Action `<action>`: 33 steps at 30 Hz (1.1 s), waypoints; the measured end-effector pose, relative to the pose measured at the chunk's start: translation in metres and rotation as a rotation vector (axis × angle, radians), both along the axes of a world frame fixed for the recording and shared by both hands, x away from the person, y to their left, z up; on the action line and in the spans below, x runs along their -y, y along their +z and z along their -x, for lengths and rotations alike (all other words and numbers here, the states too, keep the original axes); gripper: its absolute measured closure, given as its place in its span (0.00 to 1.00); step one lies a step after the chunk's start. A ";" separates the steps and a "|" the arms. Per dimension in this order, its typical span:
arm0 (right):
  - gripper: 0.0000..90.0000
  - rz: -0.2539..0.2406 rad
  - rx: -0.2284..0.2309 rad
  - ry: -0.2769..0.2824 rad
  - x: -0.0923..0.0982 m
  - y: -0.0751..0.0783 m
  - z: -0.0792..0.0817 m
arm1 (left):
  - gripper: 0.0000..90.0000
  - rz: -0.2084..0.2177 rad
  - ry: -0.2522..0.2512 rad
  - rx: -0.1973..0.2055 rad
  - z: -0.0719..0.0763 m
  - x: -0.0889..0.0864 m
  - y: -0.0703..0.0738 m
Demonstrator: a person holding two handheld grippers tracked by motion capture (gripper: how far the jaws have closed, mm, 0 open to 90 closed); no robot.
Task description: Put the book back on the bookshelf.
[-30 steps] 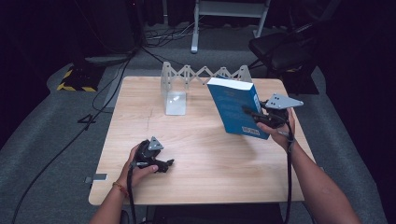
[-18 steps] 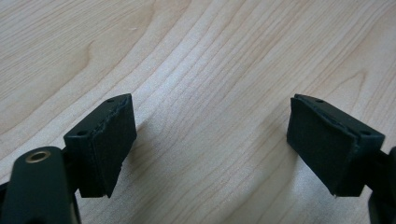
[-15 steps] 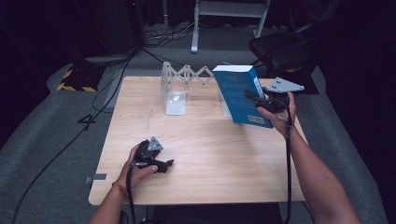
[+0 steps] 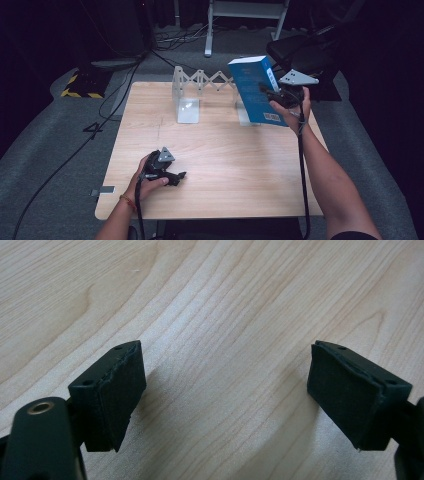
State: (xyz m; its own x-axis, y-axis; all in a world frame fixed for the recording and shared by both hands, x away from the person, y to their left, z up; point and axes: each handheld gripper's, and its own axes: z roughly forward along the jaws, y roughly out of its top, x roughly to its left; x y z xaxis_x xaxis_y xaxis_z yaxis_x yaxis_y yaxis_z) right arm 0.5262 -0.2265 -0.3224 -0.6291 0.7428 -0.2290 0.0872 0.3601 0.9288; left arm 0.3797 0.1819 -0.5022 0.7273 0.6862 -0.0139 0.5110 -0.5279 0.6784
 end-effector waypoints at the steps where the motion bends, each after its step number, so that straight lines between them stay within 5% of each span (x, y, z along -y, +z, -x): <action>1: 0.69 -0.002 0.004 -0.012 -0.001 0.001 -0.002 | 0.18 0.001 -0.001 -0.001 0.000 0.000 0.000; 10: 0.69 -0.023 0.007 -0.084 -0.013 0.001 -0.023 | 0.18 0.011 -0.024 -0.002 0.001 0.001 -0.001; 18: 0.69 -0.065 0.018 -0.148 -0.026 -0.021 -0.038 | 0.18 0.007 -0.040 0.003 0.002 0.002 -0.001; 33: 0.69 -0.148 0.056 -0.168 -0.018 -0.060 -0.032 | 0.18 0.011 -0.055 0.010 0.003 0.002 -0.001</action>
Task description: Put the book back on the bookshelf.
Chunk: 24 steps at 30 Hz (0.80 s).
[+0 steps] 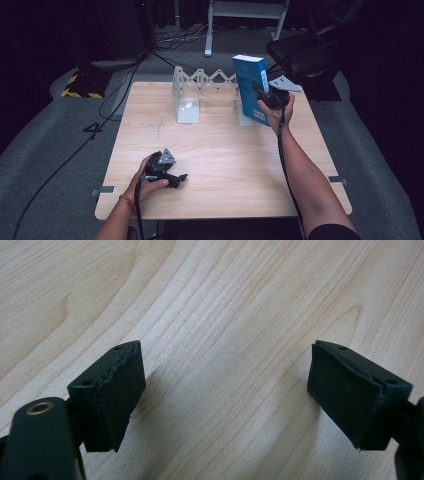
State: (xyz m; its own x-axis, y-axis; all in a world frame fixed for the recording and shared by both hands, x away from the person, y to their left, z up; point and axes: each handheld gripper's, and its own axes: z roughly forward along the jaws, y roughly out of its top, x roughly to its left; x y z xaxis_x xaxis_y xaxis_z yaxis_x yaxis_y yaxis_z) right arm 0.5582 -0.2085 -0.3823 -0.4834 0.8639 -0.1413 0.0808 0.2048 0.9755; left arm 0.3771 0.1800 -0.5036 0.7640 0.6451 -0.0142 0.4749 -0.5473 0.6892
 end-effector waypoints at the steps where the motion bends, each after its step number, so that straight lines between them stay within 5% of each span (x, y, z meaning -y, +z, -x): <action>1: 0.69 -0.014 -0.006 0.010 0.002 -0.001 0.000 | 0.18 0.006 0.000 -0.004 0.000 0.000 0.000; 12: 0.68 -0.023 0.024 -0.002 0.014 -0.011 0.018 | 0.18 0.002 -0.010 0.000 0.001 0.001 0.000; 24: 0.66 0.002 -0.020 0.030 0.047 -0.023 0.042 | 0.18 0.003 -0.014 0.000 0.001 0.001 0.000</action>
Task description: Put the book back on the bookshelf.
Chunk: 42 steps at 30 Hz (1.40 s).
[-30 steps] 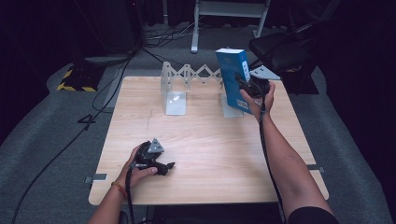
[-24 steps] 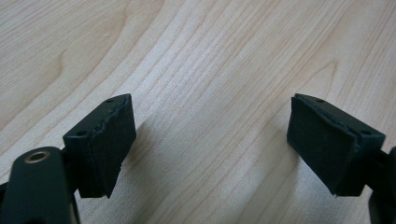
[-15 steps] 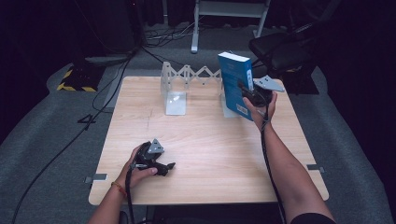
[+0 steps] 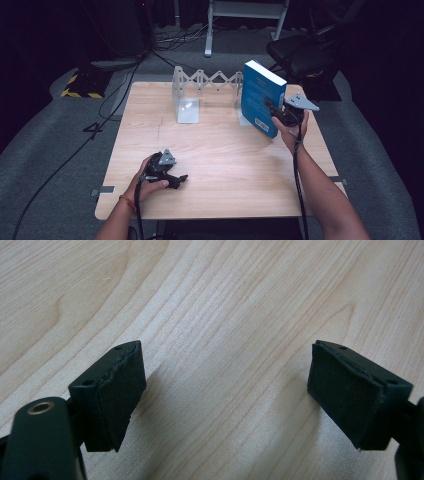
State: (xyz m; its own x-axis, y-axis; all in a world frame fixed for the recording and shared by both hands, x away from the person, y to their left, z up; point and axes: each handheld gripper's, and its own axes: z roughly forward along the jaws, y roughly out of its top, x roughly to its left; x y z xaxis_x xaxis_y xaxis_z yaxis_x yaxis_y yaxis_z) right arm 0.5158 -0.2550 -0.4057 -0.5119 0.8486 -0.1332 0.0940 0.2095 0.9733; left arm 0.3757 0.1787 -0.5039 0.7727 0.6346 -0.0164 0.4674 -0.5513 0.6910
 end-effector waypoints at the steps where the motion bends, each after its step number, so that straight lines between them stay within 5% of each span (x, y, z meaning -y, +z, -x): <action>1: 0.66 0.003 -0.008 0.002 0.003 -0.001 0.002 | 0.18 0.000 0.000 0.000 0.000 0.000 0.000; 5: 0.65 0.030 -0.003 0.003 0.009 -0.007 0.009 | 0.18 0.000 -0.003 0.000 0.000 0.001 0.000; 9: 0.67 -0.013 -0.016 -0.006 0.014 -0.009 0.008 | 0.18 -0.002 -0.007 0.001 -0.001 0.001 0.000; 15: 0.68 -0.021 -0.011 0.033 0.002 -0.008 0.000 | 0.18 -0.003 -0.009 -0.001 -0.001 0.002 0.000; 21: 0.68 -0.044 -0.017 0.000 -0.009 -0.008 -0.015 | 0.18 -0.003 -0.016 0.000 -0.002 0.002 0.000; 31: 0.68 -0.027 -0.030 -0.018 -0.029 -0.007 -0.033 | 0.18 -0.001 -0.018 -0.002 -0.002 0.002 0.000; 42: 0.66 0.005 -0.068 -0.026 -0.030 -0.001 -0.042 | 0.18 0.000 -0.016 -0.002 -0.001 0.002 0.000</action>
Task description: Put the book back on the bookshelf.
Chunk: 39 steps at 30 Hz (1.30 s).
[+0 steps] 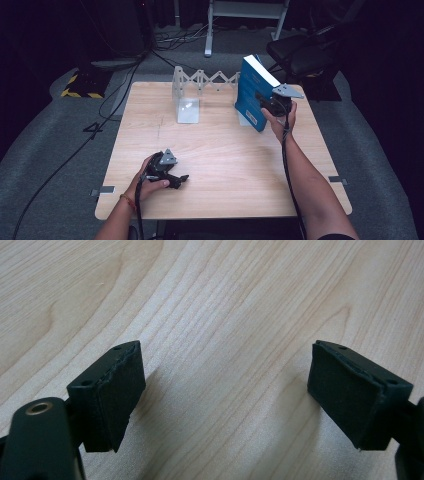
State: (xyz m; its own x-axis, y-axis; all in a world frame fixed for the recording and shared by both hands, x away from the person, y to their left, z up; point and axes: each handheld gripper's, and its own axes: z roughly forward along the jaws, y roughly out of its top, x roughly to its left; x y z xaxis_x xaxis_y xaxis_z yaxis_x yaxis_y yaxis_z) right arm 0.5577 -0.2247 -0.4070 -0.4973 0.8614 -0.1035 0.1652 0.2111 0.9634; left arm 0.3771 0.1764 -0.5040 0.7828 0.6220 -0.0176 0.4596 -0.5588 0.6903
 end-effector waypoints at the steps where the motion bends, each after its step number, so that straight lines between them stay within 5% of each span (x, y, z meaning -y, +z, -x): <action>1: 0.66 0.005 -0.003 0.003 0.000 0.000 0.001 | 0.18 0.000 0.001 0.000 0.000 0.000 0.000; 15: 0.64 0.006 -0.025 0.056 0.023 -0.016 0.031 | 0.18 0.001 0.005 0.000 0.001 0.000 0.000; 23: 0.68 -0.051 -0.017 0.050 0.034 -0.030 0.039 | 0.18 0.001 0.007 0.000 0.001 0.001 0.000; 39: 0.69 -0.048 -0.011 0.012 0.022 -0.030 0.033 | 0.17 0.004 -0.002 -0.002 -0.001 0.001 0.000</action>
State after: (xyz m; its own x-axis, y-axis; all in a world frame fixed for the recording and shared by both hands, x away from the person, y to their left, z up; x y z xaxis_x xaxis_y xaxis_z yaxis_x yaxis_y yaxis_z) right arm 0.5248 -0.2464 -0.4370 -0.5083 0.8593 -0.0562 0.1740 0.1664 0.9706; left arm 0.3778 0.1752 -0.5041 0.7842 0.6201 -0.0218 0.4599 -0.5573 0.6913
